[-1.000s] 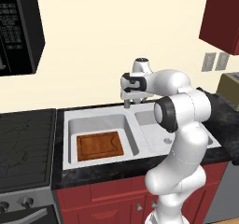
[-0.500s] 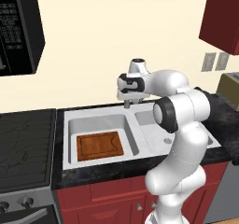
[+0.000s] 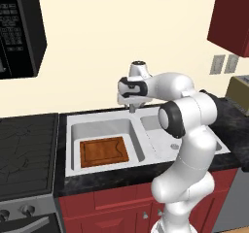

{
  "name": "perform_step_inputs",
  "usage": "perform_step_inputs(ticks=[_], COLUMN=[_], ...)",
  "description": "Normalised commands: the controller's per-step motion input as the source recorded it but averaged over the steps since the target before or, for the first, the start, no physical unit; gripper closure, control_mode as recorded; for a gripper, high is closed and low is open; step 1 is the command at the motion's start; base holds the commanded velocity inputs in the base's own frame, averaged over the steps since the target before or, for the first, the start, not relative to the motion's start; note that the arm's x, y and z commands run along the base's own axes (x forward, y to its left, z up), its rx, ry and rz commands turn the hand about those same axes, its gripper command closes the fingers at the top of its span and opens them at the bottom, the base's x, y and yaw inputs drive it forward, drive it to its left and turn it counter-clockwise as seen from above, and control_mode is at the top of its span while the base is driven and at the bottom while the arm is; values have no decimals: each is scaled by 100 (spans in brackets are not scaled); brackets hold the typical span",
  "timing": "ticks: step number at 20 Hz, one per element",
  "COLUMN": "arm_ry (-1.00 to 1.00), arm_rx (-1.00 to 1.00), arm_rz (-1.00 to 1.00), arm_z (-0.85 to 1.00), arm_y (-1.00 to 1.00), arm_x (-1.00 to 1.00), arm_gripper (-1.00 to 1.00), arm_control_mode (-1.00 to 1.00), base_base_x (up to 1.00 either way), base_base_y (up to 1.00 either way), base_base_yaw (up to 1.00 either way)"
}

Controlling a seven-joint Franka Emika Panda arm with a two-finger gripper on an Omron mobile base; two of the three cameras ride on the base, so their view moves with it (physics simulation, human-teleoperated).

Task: Turn on the sink faucet with hot water and rinse the cutting board for ten seconds, then turn off the faucet. Push the cutting board to reach the water if necessary.

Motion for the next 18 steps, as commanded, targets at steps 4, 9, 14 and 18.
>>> perform_step_inputs(ticks=[4,9,14,18], arm_ry=[1,1,0,0], arm_rx=[0,0,0,0], arm_rz=[0,0,0,0], arm_z=[-12,-8,-4,-1], arm_y=[33,31,31,30], arm_x=[0,0,1,2], arm_gripper=[-100,-100,-100,-100], arm_control_mode=[-100,-100,-100,-100], base_base_x=[0,0,0,0], base_base_y=[0,0,0,0], base_base_yaw=[0,0,0,0])
